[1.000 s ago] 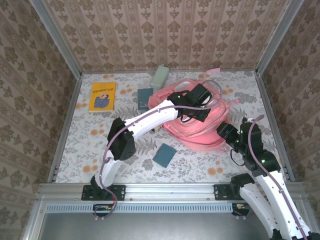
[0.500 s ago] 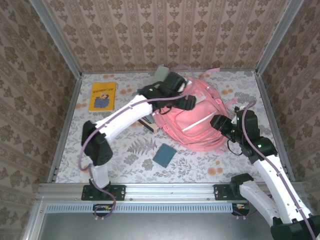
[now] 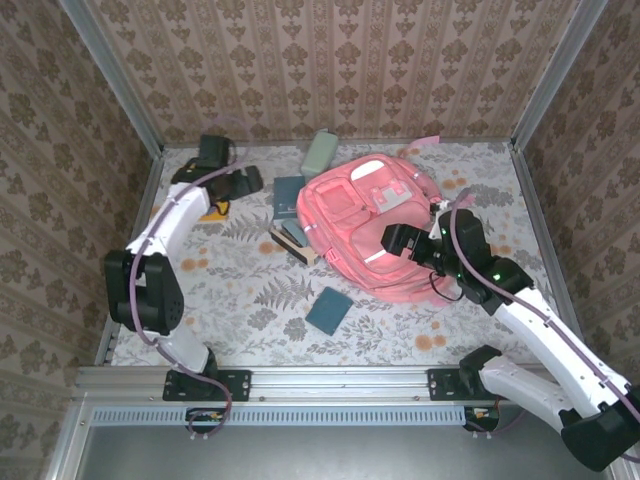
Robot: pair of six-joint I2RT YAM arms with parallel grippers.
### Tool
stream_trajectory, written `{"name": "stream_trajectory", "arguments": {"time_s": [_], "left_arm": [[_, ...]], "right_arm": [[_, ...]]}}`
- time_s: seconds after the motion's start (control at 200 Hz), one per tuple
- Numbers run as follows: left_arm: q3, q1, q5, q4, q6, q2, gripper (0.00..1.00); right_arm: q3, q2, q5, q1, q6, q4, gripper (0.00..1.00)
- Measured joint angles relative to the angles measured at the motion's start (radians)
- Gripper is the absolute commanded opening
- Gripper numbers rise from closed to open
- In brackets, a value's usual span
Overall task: Pack the student bag
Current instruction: Move the book to the middle-left of the table.
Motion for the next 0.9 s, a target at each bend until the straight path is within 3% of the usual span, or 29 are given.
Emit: {"name": "stream_trajectory", "arguments": {"time_s": [0.205, 0.54, 0.72, 0.9], "left_arm": [[0.106, 0.159, 0.076, 0.020, -0.014, 0.202, 1.00], [0.378, 0.245, 0.214, -0.013, -0.046, 0.521, 0.97], [0.362, 0.249, 0.262, -0.007, -0.081, 0.547, 0.96], [0.154, 0.246, 0.297, 0.101, -0.127, 0.429, 0.96]], "right_arm": [[0.036, 0.059, 0.027, 0.076, 0.000, 0.012, 0.99], [0.053, 0.069, 0.055, 0.120, 0.001, 0.012, 1.00], [0.053, 0.070, 0.055, 0.128, 0.000, 0.012, 0.99], [0.055, 0.101, 0.040, 0.137, -0.003, 0.020, 0.99]]}}
